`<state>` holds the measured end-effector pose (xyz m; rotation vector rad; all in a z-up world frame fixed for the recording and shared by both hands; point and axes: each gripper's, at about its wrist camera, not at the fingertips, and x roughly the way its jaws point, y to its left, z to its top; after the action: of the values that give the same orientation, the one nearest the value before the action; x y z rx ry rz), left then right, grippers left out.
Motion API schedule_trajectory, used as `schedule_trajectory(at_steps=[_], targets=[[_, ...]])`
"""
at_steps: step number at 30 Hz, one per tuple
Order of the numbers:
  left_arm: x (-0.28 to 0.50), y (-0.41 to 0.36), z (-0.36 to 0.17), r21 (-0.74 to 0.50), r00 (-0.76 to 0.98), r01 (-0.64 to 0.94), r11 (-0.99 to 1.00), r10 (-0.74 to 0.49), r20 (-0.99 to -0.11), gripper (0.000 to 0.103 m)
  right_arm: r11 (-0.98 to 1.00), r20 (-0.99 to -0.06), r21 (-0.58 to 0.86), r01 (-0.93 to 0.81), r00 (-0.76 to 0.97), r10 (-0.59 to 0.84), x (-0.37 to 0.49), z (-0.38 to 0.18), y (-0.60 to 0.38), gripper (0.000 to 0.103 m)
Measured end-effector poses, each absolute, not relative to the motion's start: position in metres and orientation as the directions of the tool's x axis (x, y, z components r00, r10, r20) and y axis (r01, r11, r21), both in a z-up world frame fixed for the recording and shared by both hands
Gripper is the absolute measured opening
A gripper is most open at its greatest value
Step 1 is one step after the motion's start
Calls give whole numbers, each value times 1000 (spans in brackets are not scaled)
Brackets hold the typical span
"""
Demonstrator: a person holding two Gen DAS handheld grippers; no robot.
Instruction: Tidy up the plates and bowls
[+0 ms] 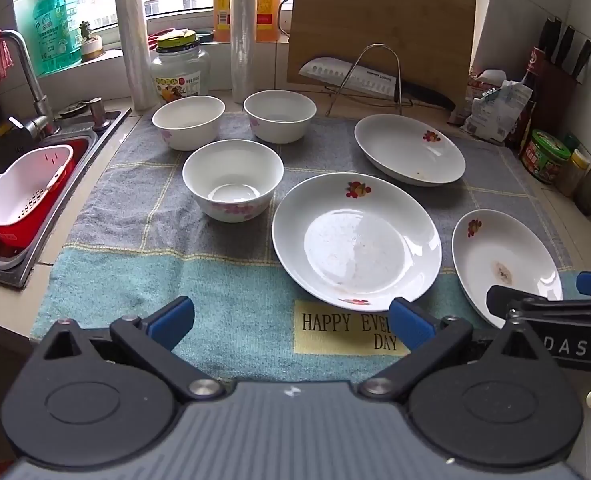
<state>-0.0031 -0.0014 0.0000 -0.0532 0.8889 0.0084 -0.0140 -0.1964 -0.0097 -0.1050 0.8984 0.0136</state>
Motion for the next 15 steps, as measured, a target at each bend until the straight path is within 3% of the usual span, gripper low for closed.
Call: schedule_trajectory(at_steps=[15], targets=[[-3,-4,0,-44,628,-31,999,-14,-778,102,994,-779,-88,-58,627,-33,-14,-9,-198,103]])
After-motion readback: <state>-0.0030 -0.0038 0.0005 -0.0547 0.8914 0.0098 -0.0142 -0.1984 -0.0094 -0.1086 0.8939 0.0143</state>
